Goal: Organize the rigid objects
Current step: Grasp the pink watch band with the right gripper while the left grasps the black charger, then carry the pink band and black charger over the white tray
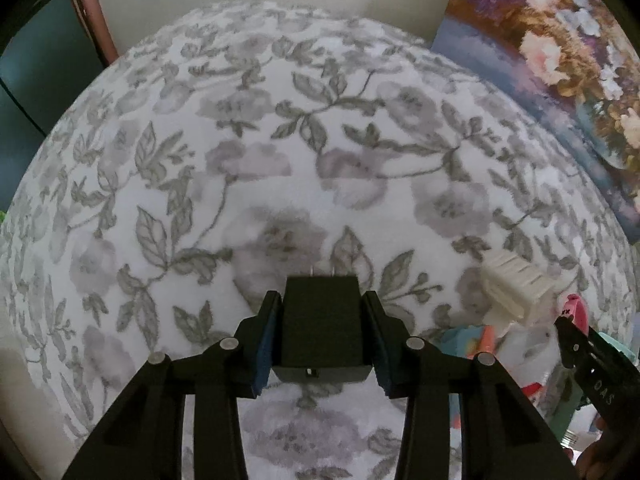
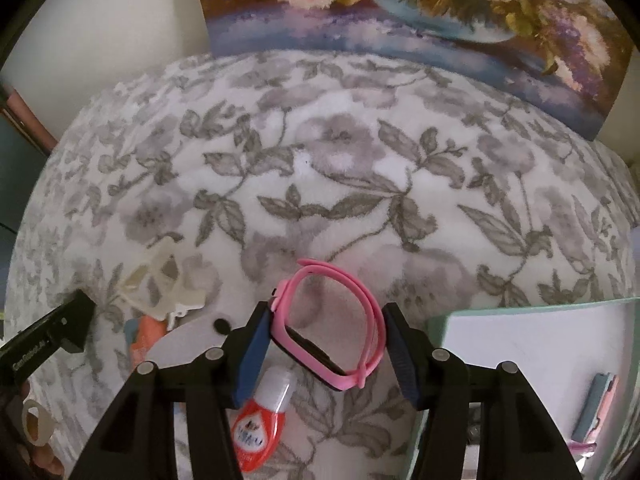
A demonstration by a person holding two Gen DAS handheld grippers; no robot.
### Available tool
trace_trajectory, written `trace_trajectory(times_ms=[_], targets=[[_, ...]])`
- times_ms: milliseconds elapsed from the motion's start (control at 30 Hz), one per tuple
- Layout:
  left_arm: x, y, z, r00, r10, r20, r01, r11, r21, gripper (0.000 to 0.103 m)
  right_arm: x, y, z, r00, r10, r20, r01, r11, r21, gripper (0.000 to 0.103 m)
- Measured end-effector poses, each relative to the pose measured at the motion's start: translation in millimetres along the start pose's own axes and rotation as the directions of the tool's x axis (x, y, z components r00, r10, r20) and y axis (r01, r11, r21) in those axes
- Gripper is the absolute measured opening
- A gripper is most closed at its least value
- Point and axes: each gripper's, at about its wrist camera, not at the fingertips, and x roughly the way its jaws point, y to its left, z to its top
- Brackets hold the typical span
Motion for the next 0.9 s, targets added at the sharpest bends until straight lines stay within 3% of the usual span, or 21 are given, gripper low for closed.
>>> trace_trajectory(times_ms=[500,900], targets=[[-81.9,-43.9,-34.6,0.989,-0.029,0.142,0.010,0.992,0.128,0.043,-82.3,-38.6,-51.3,0.994,0.035,0.105,-0.045,0.994,0.098,0.059],[-120.4,-109.8,-79.7,0.975,-0.127,0.184,0.070,0.954,0.291,0.043,-114.5,-92.0,-93.3,0.991,0.000,0.131,-0.030,0.974,0.224,0.059]])
